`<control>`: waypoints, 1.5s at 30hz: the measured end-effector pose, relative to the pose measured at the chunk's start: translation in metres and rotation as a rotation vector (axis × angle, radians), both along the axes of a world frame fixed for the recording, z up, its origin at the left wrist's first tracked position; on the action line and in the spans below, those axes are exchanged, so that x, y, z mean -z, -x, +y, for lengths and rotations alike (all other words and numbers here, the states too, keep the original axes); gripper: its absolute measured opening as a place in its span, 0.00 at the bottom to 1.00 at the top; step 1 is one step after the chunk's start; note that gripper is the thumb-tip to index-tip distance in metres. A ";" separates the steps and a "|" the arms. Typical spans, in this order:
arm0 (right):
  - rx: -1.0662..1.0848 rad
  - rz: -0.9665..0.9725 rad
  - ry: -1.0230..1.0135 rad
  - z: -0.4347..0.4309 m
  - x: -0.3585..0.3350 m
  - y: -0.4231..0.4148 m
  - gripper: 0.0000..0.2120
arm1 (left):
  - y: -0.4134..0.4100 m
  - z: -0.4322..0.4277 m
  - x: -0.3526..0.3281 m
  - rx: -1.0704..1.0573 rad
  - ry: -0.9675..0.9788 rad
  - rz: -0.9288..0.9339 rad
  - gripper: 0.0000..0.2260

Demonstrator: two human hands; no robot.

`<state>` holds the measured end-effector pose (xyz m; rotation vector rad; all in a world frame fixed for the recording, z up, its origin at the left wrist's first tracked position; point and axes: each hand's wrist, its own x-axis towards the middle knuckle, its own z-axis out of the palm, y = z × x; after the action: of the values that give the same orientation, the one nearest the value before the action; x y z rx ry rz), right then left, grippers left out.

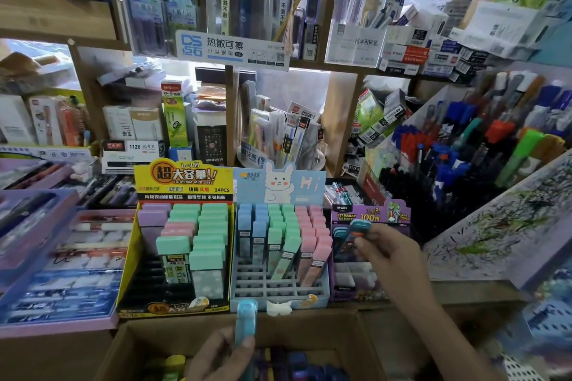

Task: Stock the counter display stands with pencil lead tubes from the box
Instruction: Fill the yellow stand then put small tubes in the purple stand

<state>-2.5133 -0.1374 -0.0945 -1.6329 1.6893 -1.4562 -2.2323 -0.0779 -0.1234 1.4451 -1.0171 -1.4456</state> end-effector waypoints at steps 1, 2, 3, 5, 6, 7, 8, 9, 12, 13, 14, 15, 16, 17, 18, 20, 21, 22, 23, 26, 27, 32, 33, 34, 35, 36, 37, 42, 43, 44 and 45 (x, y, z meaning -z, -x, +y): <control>0.002 0.022 -0.022 -0.002 0.001 -0.001 0.11 | 0.001 0.001 -0.004 0.005 0.017 -0.006 0.02; 0.011 0.046 -0.038 -0.003 0.003 -0.002 0.11 | -0.002 0.000 0.001 0.038 0.037 -0.004 0.03; 0.029 0.071 -0.046 -0.004 0.005 -0.002 0.11 | -0.003 0.002 0.001 0.038 0.051 -0.027 0.03; 0.079 0.106 -0.062 -0.005 0.010 -0.003 0.10 | -0.003 0.000 0.003 0.031 0.065 -0.032 0.04; 0.101 0.114 -0.076 -0.005 0.012 -0.004 0.10 | -0.005 0.000 0.008 0.036 0.075 -0.012 0.04; 0.120 0.122 -0.089 -0.005 0.015 -0.006 0.10 | -0.004 0.001 0.006 0.040 0.057 -0.016 0.04; 0.134 0.135 -0.100 -0.004 0.018 -0.007 0.10 | -0.004 0.000 0.009 0.041 0.055 0.006 0.03; 0.142 0.151 -0.107 -0.004 0.020 -0.008 0.10 | -0.002 0.001 0.006 0.020 0.044 0.012 0.03; 0.160 0.191 -0.120 -0.002 0.024 -0.010 0.08 | -0.001 0.002 0.012 -0.002 0.069 0.009 0.05; 0.172 0.202 -0.121 -0.002 0.023 -0.010 0.06 | -0.001 0.003 0.012 0.006 0.073 0.009 0.05; 0.190 0.210 -0.118 0.000 0.022 -0.011 0.06 | -0.001 0.004 0.014 0.012 0.085 0.018 0.05; 0.210 0.211 -0.111 0.002 0.020 -0.012 0.06 | -0.001 0.005 0.014 0.025 0.087 0.022 0.06; 0.229 0.209 -0.100 0.005 0.019 -0.013 0.08 | -0.001 0.005 0.014 0.036 0.094 0.026 0.07; 0.245 0.209 -0.083 0.010 0.017 -0.015 0.09 | -0.001 0.005 0.013 0.041 0.097 0.029 0.08; 0.260 0.210 -0.054 0.016 0.015 -0.018 0.11 | -0.001 0.004 0.014 0.047 0.105 0.031 0.09; 0.267 0.170 0.017 0.032 0.010 -0.026 0.12 | -0.002 0.004 0.014 0.055 0.118 0.022 0.08; 0.255 0.124 0.036 0.041 0.009 -0.032 0.12 | -0.002 0.004 0.013 0.059 0.127 0.009 0.07; 0.232 0.073 0.039 0.051 0.010 -0.038 0.13 | -0.003 0.003 0.012 0.063 0.145 -0.006 0.06; 0.200 0.026 0.023 0.060 0.012 -0.045 0.13 | -0.003 0.003 0.010 0.073 0.166 -0.019 0.05; 0.062 -0.095 -0.154 0.082 0.027 -0.064 0.14 | -0.001 0.002 0.000 0.116 0.236 -0.030 0.07; 0.017 -0.105 -0.229 0.088 0.033 -0.070 0.14 | 0.001 0.001 -0.004 0.124 0.244 -0.020 0.08; -0.190 -0.090 -0.617 0.099 0.057 -0.085 0.09 | 0.013 -0.011 -0.020 0.150 0.273 0.094 0.14; -0.215 -0.082 -0.665 0.099 0.061 -0.085 0.07 | 0.016 -0.013 -0.023 0.157 0.283 0.095 0.14; -0.227 -0.068 -0.695 0.099 0.064 -0.084 0.06 | 0.019 -0.016 -0.023 0.156 0.285 0.101 0.14; -0.224 -0.050 -0.711 0.099 0.067 -0.082 0.05 | 0.022 -0.019 -0.023 0.151 0.281 0.125 0.11; -0.214 -0.034 -0.717 0.099 0.069 -0.081 0.05 | 0.026 -0.022 -0.023 0.148 0.278 0.147 0.08; -0.202 -0.023 -0.718 0.098 0.070 -0.080 0.05 | 0.030 -0.024 -0.022 0.144 0.283 0.151 0.06; -0.226 -0.015 -0.765 0.097 0.077 -0.076 0.07 | 0.043 -0.028 -0.023 0.223 0.283 0.108 0.11; -0.236 -0.018 -0.784 0.097 0.078 -0.076 0.08 | 0.045 -0.028 -0.024 0.243 0.274 0.119 0.11; -0.242 -0.023 -0.801 0.098 0.078 -0.076 0.08 | 0.047 -0.027 -0.026 0.263 0.270 0.129 0.11; -0.242 -0.025 -0.811 0.098 0.079 -0.075 0.09 | 0.048 -0.027 -0.027 0.283 0.269 0.135 0.12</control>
<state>-2.4381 -0.0389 -0.1733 -1.2742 1.6693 -0.5408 -2.2803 -0.1052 -0.0960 1.0291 -1.3128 -1.5128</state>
